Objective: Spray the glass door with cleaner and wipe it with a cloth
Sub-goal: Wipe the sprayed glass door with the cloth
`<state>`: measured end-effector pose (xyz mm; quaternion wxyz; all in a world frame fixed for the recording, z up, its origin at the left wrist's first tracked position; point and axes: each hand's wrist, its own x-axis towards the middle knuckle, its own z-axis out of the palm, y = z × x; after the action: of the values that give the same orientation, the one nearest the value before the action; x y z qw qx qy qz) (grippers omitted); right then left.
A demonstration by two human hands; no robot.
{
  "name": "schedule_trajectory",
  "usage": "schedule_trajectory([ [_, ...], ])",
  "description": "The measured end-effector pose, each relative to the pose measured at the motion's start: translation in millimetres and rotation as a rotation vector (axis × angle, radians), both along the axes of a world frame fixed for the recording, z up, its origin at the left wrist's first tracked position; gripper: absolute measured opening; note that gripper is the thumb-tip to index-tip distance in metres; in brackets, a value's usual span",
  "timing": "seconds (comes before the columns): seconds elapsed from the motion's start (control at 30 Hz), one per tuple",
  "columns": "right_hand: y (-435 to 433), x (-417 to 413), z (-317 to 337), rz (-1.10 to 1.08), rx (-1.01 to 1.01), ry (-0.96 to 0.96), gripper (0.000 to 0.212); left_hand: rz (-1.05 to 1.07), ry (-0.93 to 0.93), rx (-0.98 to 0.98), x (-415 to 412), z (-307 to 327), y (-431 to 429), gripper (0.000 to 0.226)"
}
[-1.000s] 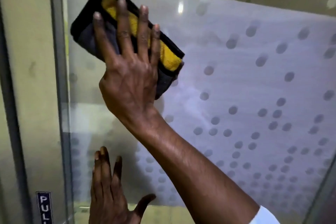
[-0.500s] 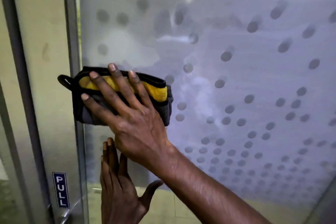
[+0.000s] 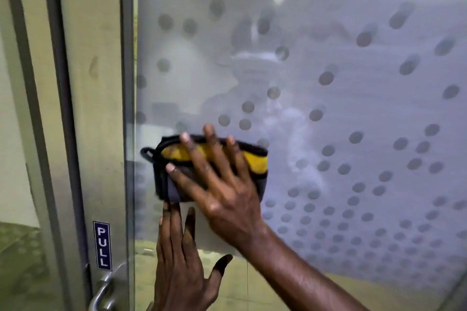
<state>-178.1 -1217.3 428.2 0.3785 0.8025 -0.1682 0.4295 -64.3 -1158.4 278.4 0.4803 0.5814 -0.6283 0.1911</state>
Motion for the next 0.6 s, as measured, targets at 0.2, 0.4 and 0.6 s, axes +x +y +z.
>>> schedule_trajectory([
  [0.2,-28.5,-25.7,140.8,-0.194,-0.238,-0.183,0.062,0.004,-0.011,-0.097,-26.6,27.7,-9.2,0.122],
  [0.4,-41.5,-42.5,204.0,-0.235,-0.276,-0.251,0.061,-0.010,-0.082,-0.093,-51.2,27.6,-24.9,0.117],
  [0.6,-29.6,-69.6,111.8,-0.151,-0.170,-0.120,0.072,0.008,-0.068,-0.085,-54.7,20.9,-30.2,0.119],
])
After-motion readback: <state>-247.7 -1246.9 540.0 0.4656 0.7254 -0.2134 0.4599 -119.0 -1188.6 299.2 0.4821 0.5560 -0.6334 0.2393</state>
